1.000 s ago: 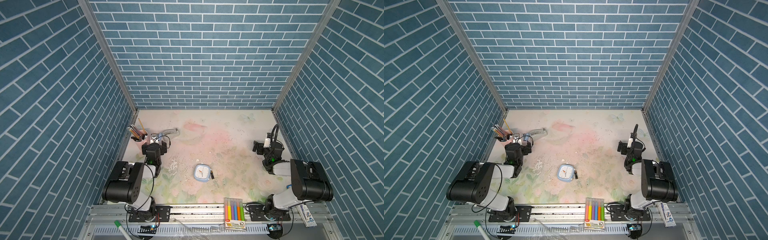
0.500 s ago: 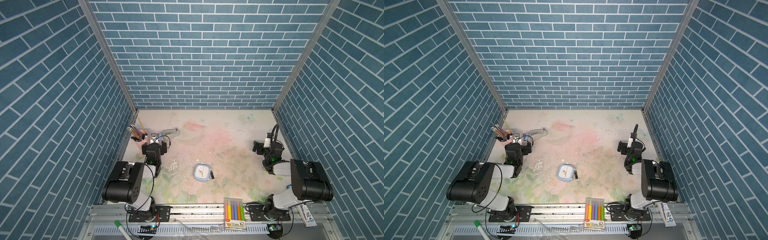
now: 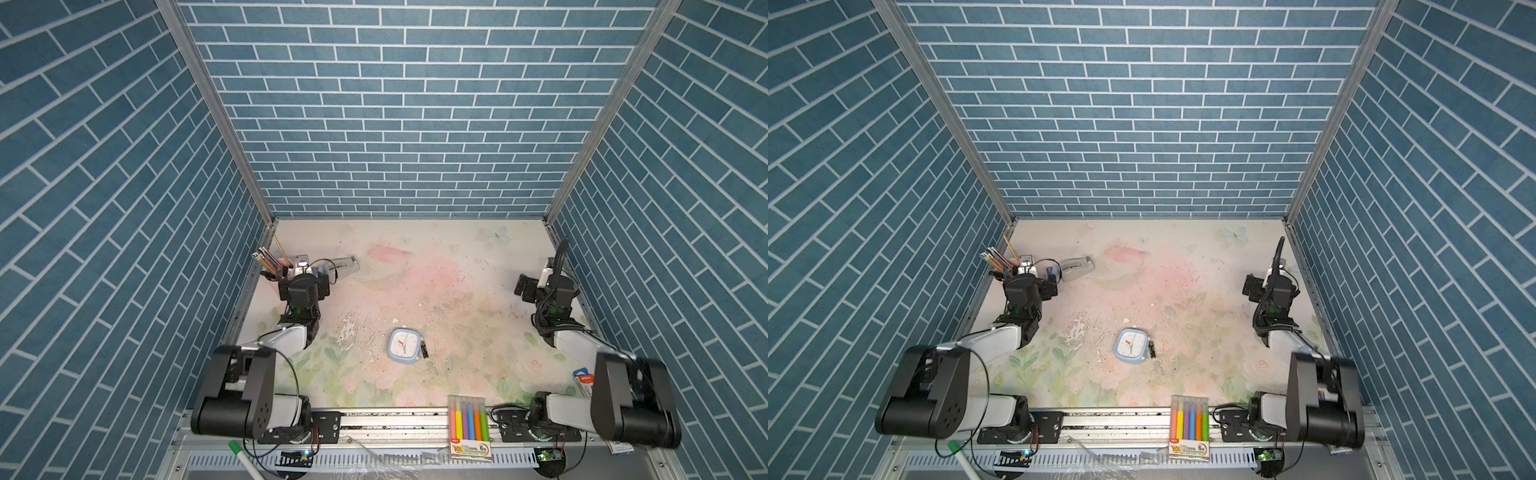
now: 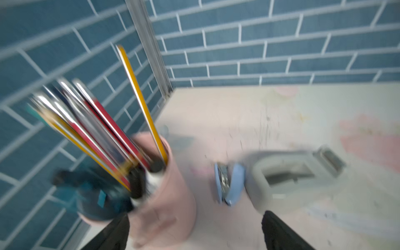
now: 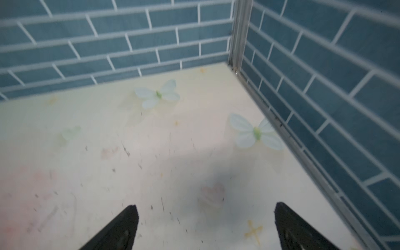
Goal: Insert the battery into the alarm
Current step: Move the alarm to the center of the board.
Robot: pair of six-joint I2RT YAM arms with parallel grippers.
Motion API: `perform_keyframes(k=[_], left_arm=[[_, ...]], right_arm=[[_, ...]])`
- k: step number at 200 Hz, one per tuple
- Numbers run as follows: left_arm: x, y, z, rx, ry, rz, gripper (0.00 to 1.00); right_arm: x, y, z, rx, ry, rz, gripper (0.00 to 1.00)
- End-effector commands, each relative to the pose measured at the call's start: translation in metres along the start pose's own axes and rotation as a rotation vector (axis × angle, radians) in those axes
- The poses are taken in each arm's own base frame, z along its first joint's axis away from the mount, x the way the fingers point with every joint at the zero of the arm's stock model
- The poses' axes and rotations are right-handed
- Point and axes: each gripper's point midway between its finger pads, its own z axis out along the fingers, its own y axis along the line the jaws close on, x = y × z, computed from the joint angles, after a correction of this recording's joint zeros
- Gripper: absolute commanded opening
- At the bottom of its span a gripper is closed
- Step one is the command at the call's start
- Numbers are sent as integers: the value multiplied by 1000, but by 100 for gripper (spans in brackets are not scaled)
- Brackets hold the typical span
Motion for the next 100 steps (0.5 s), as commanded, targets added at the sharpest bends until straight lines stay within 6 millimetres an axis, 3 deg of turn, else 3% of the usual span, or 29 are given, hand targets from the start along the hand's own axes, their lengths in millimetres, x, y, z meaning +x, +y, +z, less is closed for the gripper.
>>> perform_keyframes(k=[1, 6, 15, 28, 39, 50, 64, 77, 88, 100], left_arm=[[0, 35, -26, -148, 145, -72, 91], [0, 38, -33, -151, 168, -101, 90], [0, 37, -43, -128, 198, -161, 89], [11, 33, -59, -101, 256, -188, 88], [4, 31, -74, -66, 289, -217, 88], [6, 30, -91, -36, 333, -235, 89], [7, 26, -113, 34, 373, -238, 89], [5, 13, -134, 145, 395, -257, 86], [8, -10, -152, 275, 424, -251, 85], [14, -40, -171, 404, 461, -237, 85]], right_arm=[[-3, -14, -37, 83, 59, 227, 99], [2, -23, -40, 126, 37, 295, 99], [29, -48, -50, 253, 44, 450, 99], [43, -40, -52, 225, 162, 400, 83], [54, -31, -54, 252, 324, 348, 74], [50, -20, -60, 287, 418, 283, 78], [30, -17, -81, 404, 460, 200, 83], [20, -2, -87, 359, 477, 148, 79], [19, 14, -89, 246, 454, 198, 77], [27, 56, -94, -16, 485, 287, 75]])
